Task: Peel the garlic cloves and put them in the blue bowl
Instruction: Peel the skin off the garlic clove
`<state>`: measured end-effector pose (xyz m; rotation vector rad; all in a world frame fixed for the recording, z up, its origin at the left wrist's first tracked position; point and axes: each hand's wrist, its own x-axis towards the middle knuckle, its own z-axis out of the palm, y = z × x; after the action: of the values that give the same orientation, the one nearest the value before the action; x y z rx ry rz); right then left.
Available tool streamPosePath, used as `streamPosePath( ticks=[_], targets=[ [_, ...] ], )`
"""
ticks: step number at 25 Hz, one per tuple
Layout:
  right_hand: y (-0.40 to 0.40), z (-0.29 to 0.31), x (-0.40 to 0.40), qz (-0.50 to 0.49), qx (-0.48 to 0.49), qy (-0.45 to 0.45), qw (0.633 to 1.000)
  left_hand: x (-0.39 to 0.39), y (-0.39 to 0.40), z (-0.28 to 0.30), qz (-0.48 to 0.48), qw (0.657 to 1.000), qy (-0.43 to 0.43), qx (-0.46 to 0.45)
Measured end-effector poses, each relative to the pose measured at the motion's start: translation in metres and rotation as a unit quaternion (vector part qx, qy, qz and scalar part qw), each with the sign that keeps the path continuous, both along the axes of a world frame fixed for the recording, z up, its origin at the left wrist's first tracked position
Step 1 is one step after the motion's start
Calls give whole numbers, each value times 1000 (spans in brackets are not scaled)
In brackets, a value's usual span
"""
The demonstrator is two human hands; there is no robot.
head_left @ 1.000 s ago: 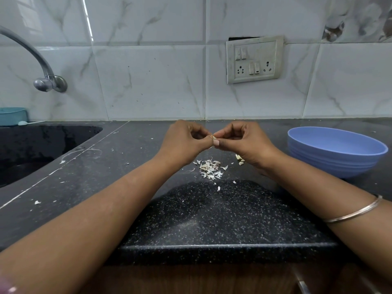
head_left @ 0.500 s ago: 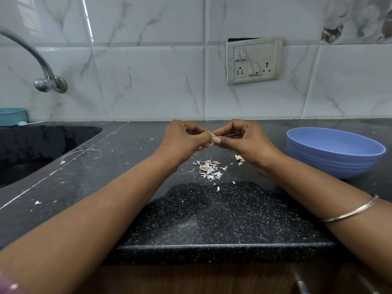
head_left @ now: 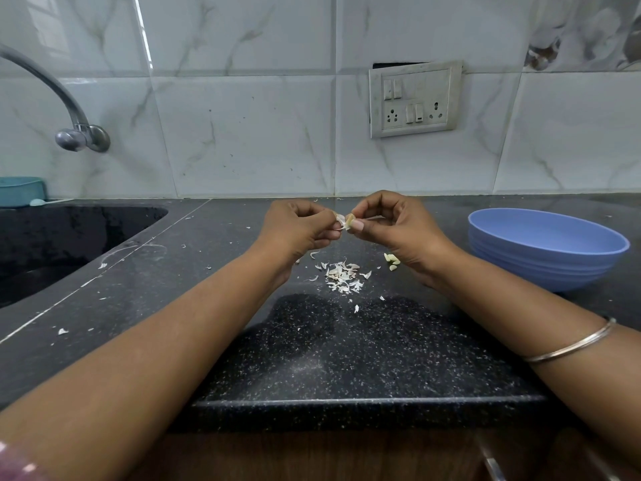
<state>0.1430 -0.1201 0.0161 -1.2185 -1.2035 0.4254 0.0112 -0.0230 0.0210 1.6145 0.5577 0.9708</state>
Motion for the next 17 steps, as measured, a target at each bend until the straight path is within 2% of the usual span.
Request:
streamPosePath(
  ticks=[6, 12, 17],
  targets=[
    [0, 0, 2, 8, 4, 4, 1000, 0, 1, -1, -9, 1000, 1, -15],
    [3, -4, 4, 15, -28, -21, 999, -1, 3, -2, -64, 996, 32, -50],
    [3, -4, 6, 25, -39, -33, 998, -2, -1, -3, -107, 992, 52, -38]
  ],
)
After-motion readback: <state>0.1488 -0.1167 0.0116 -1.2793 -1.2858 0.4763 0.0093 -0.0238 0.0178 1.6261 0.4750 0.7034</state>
